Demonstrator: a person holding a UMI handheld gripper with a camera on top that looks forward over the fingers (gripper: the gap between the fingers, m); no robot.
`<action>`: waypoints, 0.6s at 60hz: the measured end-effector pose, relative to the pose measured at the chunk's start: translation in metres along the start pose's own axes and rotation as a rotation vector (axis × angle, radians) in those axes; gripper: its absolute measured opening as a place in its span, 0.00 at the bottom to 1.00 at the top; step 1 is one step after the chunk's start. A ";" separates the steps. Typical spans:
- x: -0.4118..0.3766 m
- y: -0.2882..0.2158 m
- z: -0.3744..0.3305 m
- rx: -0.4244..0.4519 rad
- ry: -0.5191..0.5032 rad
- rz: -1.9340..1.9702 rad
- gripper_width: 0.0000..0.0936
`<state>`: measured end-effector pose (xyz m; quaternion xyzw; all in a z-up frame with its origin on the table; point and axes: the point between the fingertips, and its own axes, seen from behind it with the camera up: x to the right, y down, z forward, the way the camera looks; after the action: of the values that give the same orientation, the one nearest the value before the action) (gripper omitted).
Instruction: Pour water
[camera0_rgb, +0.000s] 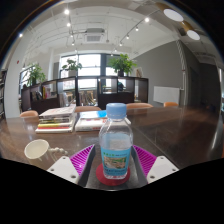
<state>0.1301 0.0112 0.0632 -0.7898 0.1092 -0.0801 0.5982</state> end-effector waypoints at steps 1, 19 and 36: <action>0.000 0.000 -0.003 0.000 -0.005 -0.004 0.79; 0.001 0.057 -0.100 -0.160 0.072 -0.167 0.83; -0.098 0.056 -0.207 -0.169 -0.079 -0.184 0.83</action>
<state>-0.0218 -0.1695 0.0658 -0.8467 0.0190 -0.0942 0.5234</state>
